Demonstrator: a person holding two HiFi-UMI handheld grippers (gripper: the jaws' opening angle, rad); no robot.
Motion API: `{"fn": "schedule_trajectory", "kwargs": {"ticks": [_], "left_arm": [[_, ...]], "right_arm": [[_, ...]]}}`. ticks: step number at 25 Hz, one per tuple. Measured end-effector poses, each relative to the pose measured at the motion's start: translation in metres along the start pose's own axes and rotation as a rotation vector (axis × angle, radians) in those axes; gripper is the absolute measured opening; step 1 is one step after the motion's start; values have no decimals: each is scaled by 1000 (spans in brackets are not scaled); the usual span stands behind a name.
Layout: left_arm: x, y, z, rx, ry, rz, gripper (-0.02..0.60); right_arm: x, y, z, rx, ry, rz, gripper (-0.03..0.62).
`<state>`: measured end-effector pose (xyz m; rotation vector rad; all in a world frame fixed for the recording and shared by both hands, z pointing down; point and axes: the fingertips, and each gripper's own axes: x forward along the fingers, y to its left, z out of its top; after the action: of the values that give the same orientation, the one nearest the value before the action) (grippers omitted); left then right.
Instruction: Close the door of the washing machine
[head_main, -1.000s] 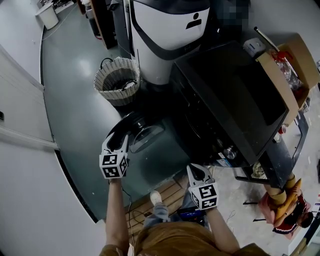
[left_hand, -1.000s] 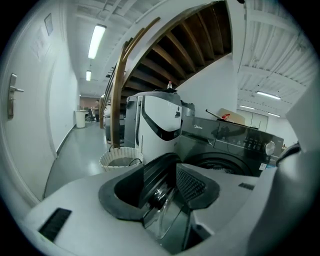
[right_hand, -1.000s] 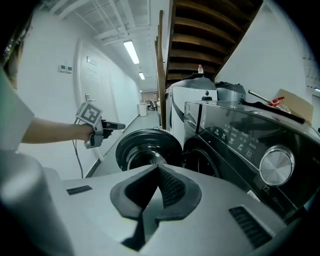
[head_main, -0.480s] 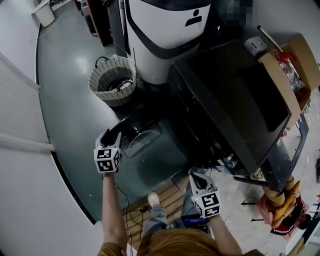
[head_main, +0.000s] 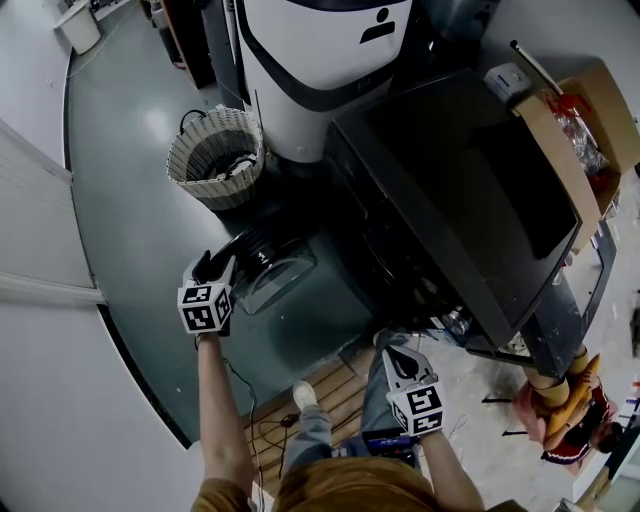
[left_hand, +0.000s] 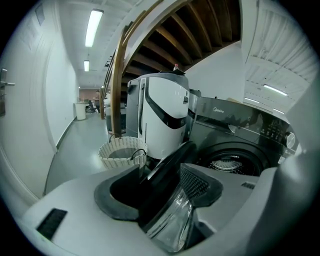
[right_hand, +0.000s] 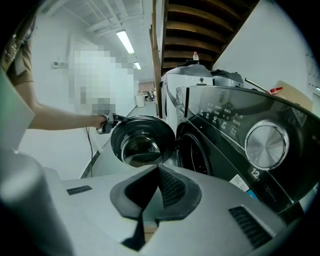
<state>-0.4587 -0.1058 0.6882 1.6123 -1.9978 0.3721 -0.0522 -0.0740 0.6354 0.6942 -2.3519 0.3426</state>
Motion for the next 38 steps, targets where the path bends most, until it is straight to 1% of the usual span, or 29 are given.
{"fn": "schedule_trajectory", "kwargs": {"ticks": [4, 11, 25, 30, 38], "left_arm": [[5, 1, -2, 37, 27, 24, 258], [5, 1, -3, 32, 51, 27, 258], [-1, -6, -7, 16, 85, 44, 255], [-4, -10, -11, 3, 108, 39, 245], [-12, -22, -17, 18, 135, 27, 222]], "right_arm": [[-1, -3, -1, 10, -1, -5, 11], [-5, 1, 0, 15, -11, -3, 11], [-26, -4, 6, 38, -57, -46, 11], [-32, 0, 5, 41, -70, -52, 11], [-43, 2, 7, 36, -87, -55, 11]]}}
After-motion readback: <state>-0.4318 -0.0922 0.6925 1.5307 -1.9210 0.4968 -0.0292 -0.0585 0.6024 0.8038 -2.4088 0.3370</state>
